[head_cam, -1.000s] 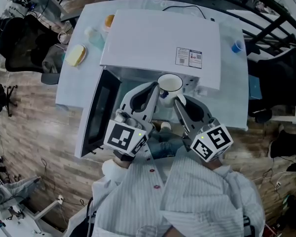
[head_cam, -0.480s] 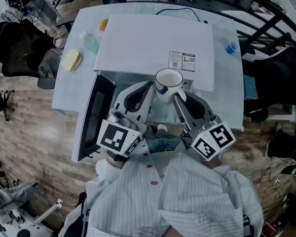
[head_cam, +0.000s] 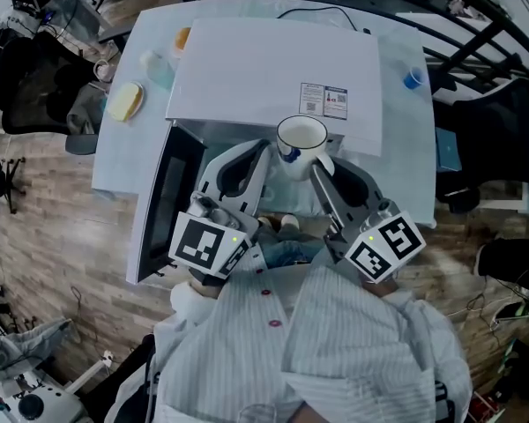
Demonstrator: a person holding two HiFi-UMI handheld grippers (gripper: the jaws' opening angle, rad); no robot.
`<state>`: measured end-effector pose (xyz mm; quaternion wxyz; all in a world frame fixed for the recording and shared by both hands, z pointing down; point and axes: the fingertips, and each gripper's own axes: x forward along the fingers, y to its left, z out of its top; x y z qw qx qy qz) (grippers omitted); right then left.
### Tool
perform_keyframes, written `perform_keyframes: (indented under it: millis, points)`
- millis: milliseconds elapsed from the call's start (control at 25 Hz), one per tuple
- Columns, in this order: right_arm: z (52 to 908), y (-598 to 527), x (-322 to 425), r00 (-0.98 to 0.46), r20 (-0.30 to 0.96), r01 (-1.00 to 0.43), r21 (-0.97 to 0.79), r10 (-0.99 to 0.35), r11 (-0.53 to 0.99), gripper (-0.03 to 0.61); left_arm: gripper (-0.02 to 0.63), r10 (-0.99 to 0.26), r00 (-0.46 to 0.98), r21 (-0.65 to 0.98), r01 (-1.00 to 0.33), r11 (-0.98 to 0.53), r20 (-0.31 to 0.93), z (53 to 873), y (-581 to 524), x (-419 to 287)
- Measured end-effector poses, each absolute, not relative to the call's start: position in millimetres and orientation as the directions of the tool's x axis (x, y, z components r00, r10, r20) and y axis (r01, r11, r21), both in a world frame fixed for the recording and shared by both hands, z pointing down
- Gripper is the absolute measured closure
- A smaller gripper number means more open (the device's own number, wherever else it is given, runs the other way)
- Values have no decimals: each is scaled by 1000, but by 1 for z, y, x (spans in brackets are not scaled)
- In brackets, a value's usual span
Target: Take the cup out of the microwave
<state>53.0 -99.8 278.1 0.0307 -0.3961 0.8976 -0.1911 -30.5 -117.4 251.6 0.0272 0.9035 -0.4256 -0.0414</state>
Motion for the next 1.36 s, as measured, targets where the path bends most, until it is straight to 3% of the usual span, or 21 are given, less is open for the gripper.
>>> perform_keyframes:
  millis: [1360]
  points:
    - [291,-93,39,-680,86,-685,-426,-728,590,495,604,-778,627,104,-772,-627,-33,266,-107,-42]
